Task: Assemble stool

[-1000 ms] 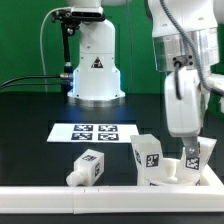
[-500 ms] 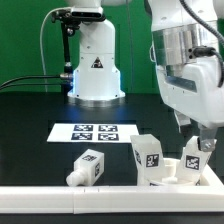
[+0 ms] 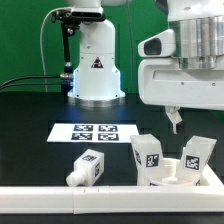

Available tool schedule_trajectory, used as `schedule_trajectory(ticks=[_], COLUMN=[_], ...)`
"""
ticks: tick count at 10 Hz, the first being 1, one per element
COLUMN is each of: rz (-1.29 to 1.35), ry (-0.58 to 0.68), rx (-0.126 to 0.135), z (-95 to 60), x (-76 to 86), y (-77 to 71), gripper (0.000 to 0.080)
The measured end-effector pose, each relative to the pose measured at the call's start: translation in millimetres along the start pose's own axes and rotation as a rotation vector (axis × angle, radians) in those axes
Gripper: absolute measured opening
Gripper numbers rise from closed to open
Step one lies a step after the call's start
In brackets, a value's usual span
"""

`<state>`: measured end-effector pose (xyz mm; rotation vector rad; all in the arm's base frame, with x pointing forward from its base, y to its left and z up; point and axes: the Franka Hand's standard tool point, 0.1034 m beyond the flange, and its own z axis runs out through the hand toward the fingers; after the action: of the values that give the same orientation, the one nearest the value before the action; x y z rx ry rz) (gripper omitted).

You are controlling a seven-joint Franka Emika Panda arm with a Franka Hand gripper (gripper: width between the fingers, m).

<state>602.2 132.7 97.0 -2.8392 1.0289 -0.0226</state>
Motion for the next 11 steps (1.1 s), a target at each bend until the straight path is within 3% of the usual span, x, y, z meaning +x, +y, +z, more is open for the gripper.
schedule_trajectory(ticks=[3, 4, 7, 11], rz=[-0.187, -0.397, -0.836, -1.015], ry=[0.011, 0.045, 0.028, 0.030], rx=[-0.016, -0.045, -0.064, -0.094], z=[0.2, -0.5, 1.6, 1.1], x=[2.3, 0.4, -1.0, 5.2], y=[2.0, -4.0, -6.0, -0.9], gripper=[0.0648, 0.0648, 0.0648, 0.0648])
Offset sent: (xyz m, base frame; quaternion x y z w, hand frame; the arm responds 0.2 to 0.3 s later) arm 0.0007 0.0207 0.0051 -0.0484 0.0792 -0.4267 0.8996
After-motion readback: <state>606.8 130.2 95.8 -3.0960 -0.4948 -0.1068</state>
